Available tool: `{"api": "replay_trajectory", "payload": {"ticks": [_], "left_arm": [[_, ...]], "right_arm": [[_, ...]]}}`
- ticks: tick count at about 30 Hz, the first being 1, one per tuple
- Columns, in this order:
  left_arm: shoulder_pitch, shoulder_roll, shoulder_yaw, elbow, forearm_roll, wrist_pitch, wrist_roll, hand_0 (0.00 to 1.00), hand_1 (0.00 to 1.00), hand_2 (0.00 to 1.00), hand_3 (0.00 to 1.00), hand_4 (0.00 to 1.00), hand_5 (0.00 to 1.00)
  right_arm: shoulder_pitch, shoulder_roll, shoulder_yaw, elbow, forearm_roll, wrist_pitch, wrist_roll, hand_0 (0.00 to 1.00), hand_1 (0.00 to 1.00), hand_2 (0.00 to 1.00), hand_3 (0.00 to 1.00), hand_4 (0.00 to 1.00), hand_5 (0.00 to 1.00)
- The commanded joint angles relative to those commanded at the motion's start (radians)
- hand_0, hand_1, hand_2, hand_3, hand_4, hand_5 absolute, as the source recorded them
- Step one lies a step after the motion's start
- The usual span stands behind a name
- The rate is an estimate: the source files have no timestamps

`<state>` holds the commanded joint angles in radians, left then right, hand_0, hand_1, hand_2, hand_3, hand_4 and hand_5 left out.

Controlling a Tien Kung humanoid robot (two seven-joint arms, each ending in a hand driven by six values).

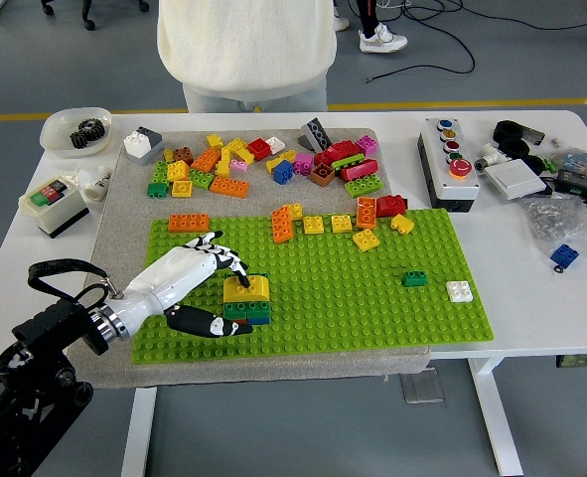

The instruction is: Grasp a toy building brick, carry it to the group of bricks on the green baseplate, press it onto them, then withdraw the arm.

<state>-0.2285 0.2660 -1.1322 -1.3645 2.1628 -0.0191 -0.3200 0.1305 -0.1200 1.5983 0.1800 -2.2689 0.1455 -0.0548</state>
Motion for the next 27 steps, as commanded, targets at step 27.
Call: {"api": "replay_trajectory", "payload": {"ticks": [27], "left_arm": [[-0.029,0.011,-0.138,-0.104,-0.111,-0.016,0.036,0.998,0.806,0.729,0.566,0.998,0.565]], "right_arm": [[0.002,0.001,-0.005,0.000,0.000,0.001,0.001,0.747,0.643,0.716,0.626,0.889,0.488]]}}
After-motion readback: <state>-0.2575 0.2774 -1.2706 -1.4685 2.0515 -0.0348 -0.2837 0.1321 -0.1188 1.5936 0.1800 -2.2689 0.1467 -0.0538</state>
